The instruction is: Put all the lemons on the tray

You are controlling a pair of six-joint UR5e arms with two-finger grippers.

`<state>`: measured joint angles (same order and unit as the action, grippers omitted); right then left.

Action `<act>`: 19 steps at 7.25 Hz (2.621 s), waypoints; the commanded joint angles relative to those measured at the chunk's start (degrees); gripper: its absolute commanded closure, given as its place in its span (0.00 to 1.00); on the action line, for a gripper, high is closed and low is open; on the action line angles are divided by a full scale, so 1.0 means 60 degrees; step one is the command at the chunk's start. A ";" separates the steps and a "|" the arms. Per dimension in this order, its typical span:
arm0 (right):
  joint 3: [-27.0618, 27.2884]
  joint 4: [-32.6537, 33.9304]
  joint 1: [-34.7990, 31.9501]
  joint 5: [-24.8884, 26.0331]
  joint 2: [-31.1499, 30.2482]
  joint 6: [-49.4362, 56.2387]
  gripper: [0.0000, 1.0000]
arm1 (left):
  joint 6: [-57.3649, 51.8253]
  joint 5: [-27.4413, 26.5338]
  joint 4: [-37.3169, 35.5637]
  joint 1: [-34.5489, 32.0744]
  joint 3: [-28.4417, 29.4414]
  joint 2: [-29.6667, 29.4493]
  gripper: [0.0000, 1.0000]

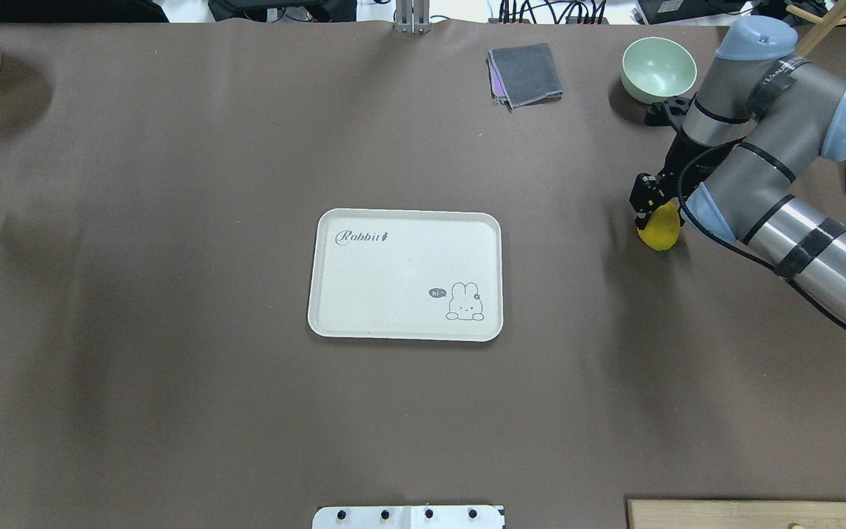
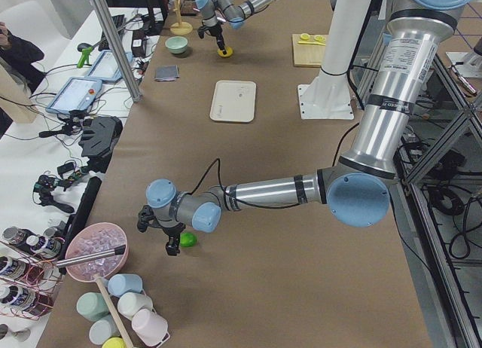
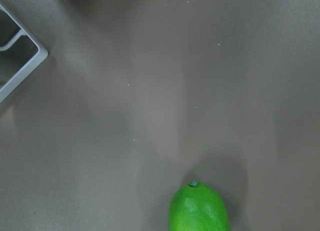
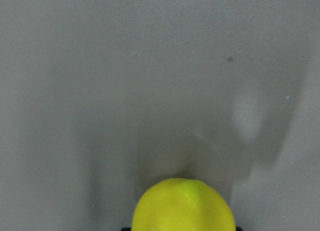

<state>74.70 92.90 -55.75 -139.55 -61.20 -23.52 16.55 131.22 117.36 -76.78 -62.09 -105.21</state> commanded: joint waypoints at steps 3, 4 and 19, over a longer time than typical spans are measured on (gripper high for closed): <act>0.0162 0.0000 -0.0419 -0.1405 0.0618 -0.0790 0.83 | 0.0112 0.0000 0.0448 0.0331 0.0196 0.0001 0.05; 0.0221 0.0000 -0.0116 -0.1713 0.0954 -0.1536 0.83 | 0.0157 0.0000 0.0595 0.0360 0.0298 0.0001 0.06; -0.1434 -0.0015 0.2056 -0.1599 0.3360 -0.2290 0.00 | 0.0582 0.0160 -0.2110 0.0712 -0.1732 -0.1068 1.00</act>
<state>66.10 92.81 -43.40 -149.16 -41.16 -37.28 20.02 131.61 108.80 -72.62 -69.67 -110.01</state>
